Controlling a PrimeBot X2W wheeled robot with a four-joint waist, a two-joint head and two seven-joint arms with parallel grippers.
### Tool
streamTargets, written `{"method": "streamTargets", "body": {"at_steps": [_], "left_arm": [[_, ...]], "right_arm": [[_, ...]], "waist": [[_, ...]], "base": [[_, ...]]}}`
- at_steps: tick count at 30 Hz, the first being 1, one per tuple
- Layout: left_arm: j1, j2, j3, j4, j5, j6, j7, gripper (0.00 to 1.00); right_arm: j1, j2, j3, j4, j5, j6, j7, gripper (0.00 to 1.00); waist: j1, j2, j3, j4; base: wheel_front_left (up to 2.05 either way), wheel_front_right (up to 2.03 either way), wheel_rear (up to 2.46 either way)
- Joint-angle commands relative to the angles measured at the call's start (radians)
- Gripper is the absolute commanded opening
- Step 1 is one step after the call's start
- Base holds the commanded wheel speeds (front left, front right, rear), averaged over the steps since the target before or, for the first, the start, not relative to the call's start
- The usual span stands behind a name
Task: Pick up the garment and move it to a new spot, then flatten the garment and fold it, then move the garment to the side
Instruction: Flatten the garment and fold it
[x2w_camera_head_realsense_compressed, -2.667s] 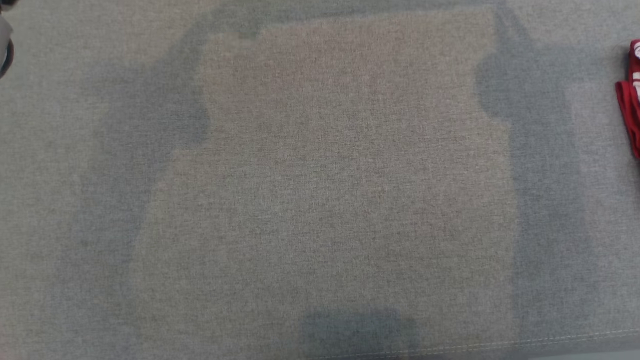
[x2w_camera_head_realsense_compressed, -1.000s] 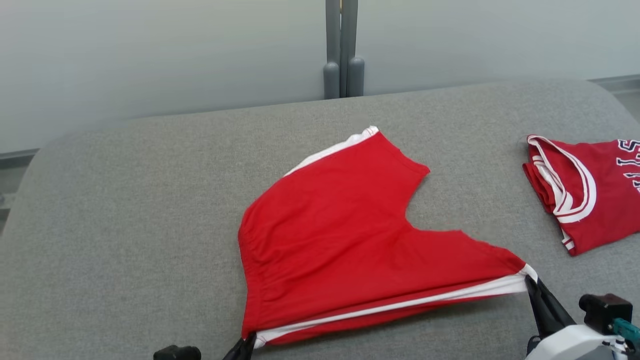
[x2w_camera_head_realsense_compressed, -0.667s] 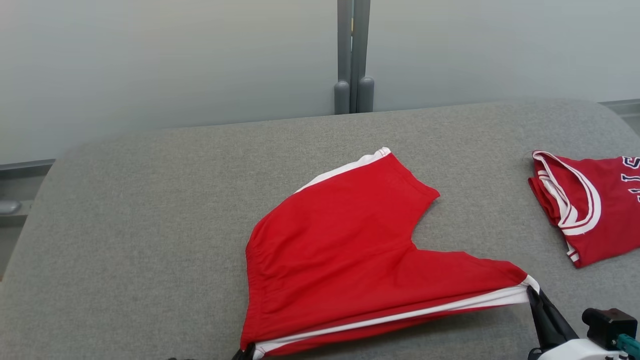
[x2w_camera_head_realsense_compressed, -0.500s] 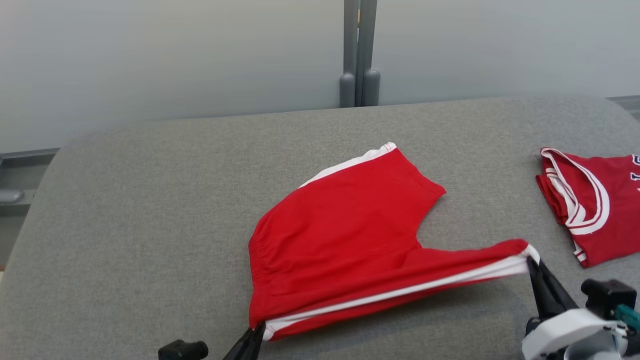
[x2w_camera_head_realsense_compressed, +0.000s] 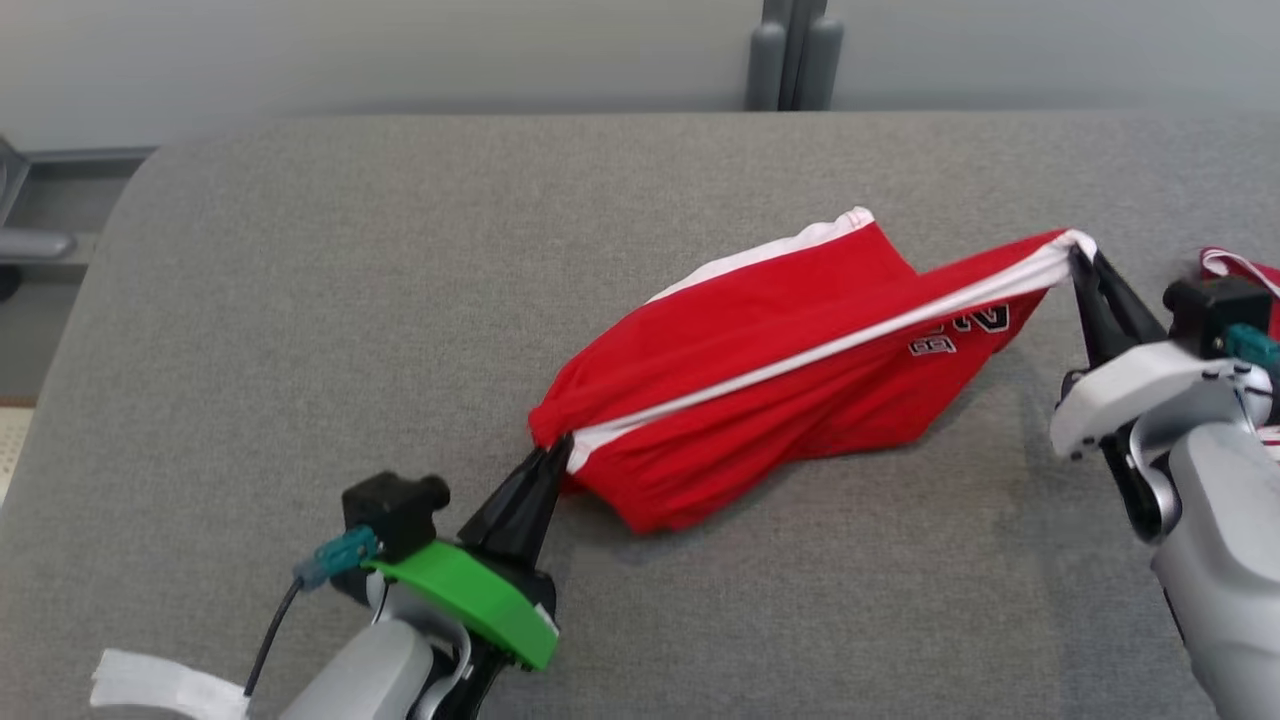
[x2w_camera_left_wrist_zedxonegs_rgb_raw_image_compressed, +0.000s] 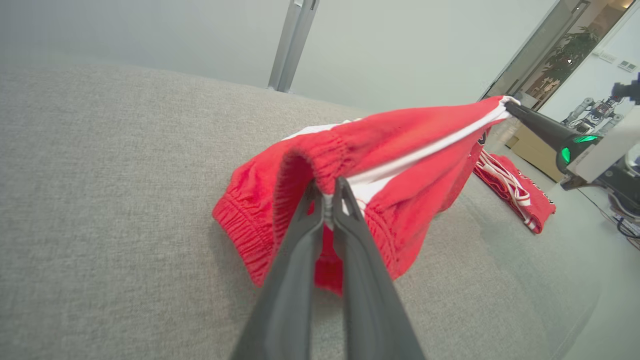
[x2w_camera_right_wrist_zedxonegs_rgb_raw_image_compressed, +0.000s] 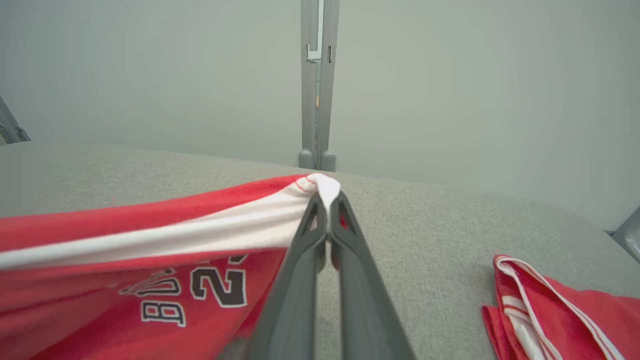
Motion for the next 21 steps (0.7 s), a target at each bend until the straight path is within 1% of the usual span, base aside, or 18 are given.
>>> {"method": "streamTargets", "body": {"at_steps": [1, 5, 9, 14, 21], "left_arm": [[-0.053, -0.007, -0.007, 0.017, -0.008, 0.003, -0.002, 0.0], [-0.158, -0.031, -0.02, 0.059, -0.009, 0.003, -0.002, 0.0], [-0.223, -0.05, -0.026, 0.104, -0.021, 0.003, -0.002, 0.0], [-0.265, -0.073, -0.013, 0.13, -0.032, 0.003, -0.002, 0.0], [-0.31, -0.095, -0.001, 0.144, -0.027, 0.003, -0.002, 0.0]], "right_arm": [[-0.051, -0.011, 0.004, 0.028, -0.014, -0.003, 0.001, 0.0], [-0.163, -0.019, 0.026, 0.097, -0.036, -0.003, 0.004, 0.0], [-0.246, -0.018, 0.072, 0.157, -0.049, -0.002, 0.005, 0.0], [-0.323, -0.023, 0.126, 0.209, -0.03, -0.002, -0.006, 0.0], [-0.42, -0.048, 0.152, 0.291, -0.018, -0.002, -0.017, 0.0]], "waist": [[0.0001, 0.0, 0.115, 0.073], [0.0001, 0.0, 0.185, 0.097], [0.0001, 0.0, 0.236, 0.109], [0.0001, 0.0, 0.279, 0.116], [0.0001, 0.0, 0.319, 0.135]], "base": [[0.0, 0.0, 0.0], [0.0, 0.0, 0.0], [0.0, 0.0, 0.0], [0.0, 0.0, 0.0], [0.0, 0.0, 0.0]]}}
